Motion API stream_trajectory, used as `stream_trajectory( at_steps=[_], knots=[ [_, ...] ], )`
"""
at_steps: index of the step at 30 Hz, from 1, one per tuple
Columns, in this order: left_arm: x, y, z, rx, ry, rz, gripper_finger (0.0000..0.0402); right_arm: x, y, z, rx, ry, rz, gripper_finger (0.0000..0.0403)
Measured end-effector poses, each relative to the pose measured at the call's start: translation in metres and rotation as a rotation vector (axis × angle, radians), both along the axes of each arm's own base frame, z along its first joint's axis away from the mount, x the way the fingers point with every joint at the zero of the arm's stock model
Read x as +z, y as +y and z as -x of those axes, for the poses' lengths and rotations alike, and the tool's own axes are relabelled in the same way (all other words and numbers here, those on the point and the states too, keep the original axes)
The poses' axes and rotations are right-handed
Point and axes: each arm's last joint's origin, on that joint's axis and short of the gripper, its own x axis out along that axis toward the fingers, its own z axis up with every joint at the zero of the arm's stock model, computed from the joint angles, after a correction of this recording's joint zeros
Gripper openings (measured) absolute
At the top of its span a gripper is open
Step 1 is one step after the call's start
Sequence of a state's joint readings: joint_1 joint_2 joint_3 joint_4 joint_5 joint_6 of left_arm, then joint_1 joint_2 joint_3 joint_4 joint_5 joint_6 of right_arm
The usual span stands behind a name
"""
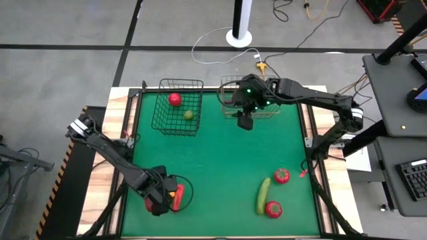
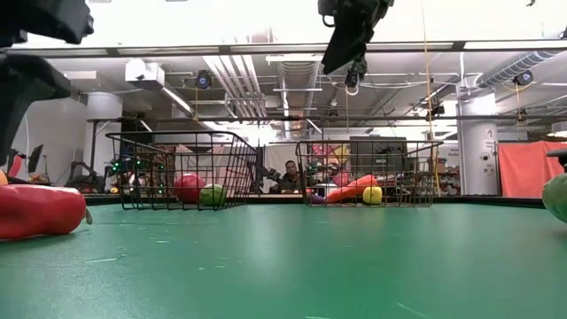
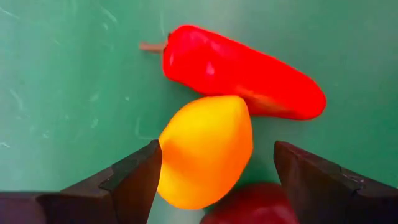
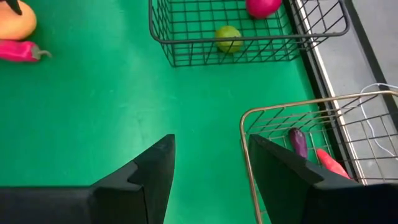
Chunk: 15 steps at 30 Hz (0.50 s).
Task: Sort produce into baskets
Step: Put the lemon into the black wire basket
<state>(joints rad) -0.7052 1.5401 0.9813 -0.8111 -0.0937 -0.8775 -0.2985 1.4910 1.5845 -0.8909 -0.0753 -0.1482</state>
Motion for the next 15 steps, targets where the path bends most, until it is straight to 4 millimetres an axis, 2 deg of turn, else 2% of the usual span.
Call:
stream_trajectory(
  at_steps=[15],
  knots=[
    [-0.027,-0.002,-0.005,0.001,0.099,-0.088,0.0287,0.0,0.0,-0.001,0.002,-0.013,0.006,0.0196]
  ],
)
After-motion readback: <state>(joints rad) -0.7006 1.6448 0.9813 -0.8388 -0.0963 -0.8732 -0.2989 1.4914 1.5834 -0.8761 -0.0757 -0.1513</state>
